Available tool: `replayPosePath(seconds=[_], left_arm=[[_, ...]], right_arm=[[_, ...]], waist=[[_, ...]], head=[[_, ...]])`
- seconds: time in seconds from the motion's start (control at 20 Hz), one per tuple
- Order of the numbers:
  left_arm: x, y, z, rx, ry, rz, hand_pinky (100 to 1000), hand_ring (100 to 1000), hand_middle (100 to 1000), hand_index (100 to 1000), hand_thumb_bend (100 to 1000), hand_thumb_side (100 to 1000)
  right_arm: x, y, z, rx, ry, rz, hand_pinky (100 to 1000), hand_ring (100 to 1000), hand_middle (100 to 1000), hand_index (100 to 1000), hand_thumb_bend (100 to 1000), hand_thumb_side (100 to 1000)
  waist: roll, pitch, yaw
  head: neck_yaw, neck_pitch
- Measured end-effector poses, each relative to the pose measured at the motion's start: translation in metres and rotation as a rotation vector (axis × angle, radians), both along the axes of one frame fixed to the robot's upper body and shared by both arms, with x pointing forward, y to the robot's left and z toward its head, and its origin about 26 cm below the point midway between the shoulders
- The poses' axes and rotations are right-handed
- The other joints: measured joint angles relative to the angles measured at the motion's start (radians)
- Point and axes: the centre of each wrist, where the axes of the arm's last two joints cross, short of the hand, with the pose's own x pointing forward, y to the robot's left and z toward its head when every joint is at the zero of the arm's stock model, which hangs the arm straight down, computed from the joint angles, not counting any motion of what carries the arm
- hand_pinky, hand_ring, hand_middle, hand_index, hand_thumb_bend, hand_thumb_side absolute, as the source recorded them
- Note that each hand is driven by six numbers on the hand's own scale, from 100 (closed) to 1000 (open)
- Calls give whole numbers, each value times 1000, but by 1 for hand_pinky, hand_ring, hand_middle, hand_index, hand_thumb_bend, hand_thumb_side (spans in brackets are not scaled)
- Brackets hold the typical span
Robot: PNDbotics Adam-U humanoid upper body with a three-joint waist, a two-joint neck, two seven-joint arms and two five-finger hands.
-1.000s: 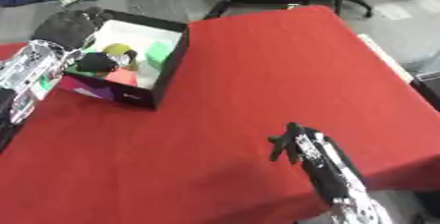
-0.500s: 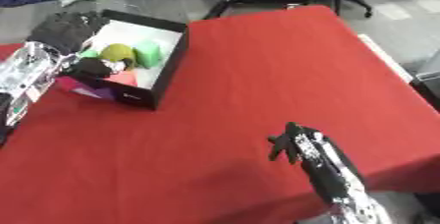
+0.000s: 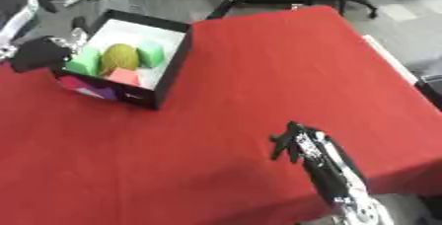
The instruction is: Pick up objects on the table and place them in the box.
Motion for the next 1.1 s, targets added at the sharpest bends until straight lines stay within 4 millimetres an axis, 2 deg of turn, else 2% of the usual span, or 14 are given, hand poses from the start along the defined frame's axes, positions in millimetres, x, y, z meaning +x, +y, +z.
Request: replayPosePath(seconds=[0.15, 0.3, 0.55, 0.75, 0.9, 1.1], left_arm=[[-10, 17, -25, -214, 10, -66, 809, 661, 719, 910, 100, 779], [-16, 19, -47, -367, 11, -94, 807, 656, 711, 904, 100, 798], [-21, -1, -67, -527, 42, -114, 801, 638, 687, 893, 100, 856], [-27, -18, -82, -587, 113, -127, 796, 629, 678, 889, 100, 883], [-29, -26, -86, -596, 140, -141, 794, 625, 673, 887, 100, 882], [-30, -31, -87, -598, 155, -160, 793, 622, 669, 885, 100, 890]], right_arm=[[0, -1, 0, -2, -1, -11, 832, 446, 207, 470, 100, 750], [-2, -3, -2, -5, 4, -24, 832, 446, 207, 470, 100, 752], [-4, -4, -4, -8, 10, -36, 832, 447, 208, 470, 100, 773], [-4, -4, -4, -4, 9, -44, 832, 447, 209, 474, 100, 763], [-4, -4, -4, -5, 9, -49, 832, 448, 209, 476, 100, 780], [-4, -4, -4, -6, 10, -53, 831, 448, 209, 476, 100, 758]], waist=[[0, 0, 14], [0, 0, 30], [0, -1, 36], [0, -1, 38], [0, -1, 38], [0, -1, 37]], head=[[12, 0], [34, 0], [101, 0], [151, 0], [172, 0], [184, 0]])
